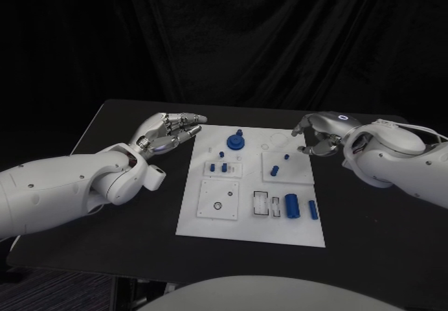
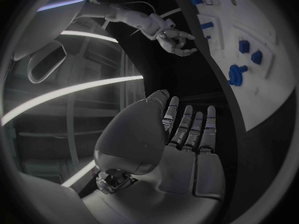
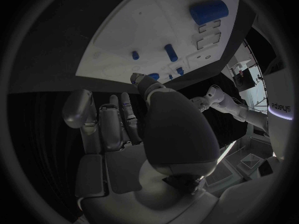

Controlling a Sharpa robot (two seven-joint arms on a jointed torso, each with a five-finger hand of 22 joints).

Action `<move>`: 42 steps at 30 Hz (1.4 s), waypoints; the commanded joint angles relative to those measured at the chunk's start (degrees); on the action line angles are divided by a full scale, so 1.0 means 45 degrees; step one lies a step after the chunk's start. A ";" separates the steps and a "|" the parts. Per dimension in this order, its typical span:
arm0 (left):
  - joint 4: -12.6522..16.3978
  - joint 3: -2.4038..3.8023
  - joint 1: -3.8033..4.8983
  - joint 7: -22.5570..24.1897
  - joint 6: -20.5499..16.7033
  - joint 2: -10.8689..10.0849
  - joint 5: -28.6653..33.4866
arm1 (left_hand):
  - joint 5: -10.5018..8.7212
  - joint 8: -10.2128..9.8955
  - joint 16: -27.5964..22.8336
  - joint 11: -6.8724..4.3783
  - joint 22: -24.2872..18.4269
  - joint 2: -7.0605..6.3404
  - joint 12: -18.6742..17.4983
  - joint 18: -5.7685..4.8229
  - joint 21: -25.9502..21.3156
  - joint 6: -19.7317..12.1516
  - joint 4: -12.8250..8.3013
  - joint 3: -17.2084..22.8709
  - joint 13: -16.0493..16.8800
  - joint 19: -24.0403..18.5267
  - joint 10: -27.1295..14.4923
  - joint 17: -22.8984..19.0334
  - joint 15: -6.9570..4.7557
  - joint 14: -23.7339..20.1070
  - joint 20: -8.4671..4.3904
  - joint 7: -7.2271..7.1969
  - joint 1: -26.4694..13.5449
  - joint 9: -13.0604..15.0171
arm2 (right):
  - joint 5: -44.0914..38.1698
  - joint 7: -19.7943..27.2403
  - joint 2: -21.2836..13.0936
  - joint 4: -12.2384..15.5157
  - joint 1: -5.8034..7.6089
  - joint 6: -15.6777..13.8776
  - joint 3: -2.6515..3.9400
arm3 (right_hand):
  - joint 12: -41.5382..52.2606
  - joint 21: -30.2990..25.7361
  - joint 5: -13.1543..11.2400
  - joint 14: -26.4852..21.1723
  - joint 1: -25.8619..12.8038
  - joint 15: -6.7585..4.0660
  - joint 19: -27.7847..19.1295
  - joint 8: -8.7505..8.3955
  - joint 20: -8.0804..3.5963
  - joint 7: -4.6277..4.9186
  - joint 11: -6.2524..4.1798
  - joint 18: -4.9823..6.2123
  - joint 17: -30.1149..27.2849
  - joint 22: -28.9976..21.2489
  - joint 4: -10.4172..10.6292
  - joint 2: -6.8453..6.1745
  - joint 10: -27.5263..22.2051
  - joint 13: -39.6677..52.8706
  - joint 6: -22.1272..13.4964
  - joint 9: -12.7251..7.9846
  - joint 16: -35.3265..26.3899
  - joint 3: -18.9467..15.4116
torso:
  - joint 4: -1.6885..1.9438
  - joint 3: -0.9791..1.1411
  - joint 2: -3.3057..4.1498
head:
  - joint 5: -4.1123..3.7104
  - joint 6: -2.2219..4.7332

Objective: Assemble the parts on the task board

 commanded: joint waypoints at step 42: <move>0.0826 0.0010 -0.0216 0.2562 0.3346 -0.0449 0.2928 | 0.0491 -0.0510 -0.2233 -0.0572 -0.7243 0.1501 -0.3586 0.0365 -0.0343 -0.6496 -0.1370 -0.2040 -0.2405 -0.3041 -0.2812 -0.2162 0.0639 -0.2593 0.0778 -0.1308 0.0039 -0.2117 | -0.0516 0.0056 0.0636 -0.0630 -0.1172 -0.0479 0.0003 | -0.0235 0.0875 0.2099 0.0338 0.0427 -0.0114 0.0660 -0.0441 -0.0050 0.0381 -0.0182 0.0078 0.0168 0.1745 -0.0037 0.0094 0.2326 -0.2963 0.1994 -0.1014 0.0375 0.0442 | 0.0278 -0.0347 0.0164 | -0.0559 0.0362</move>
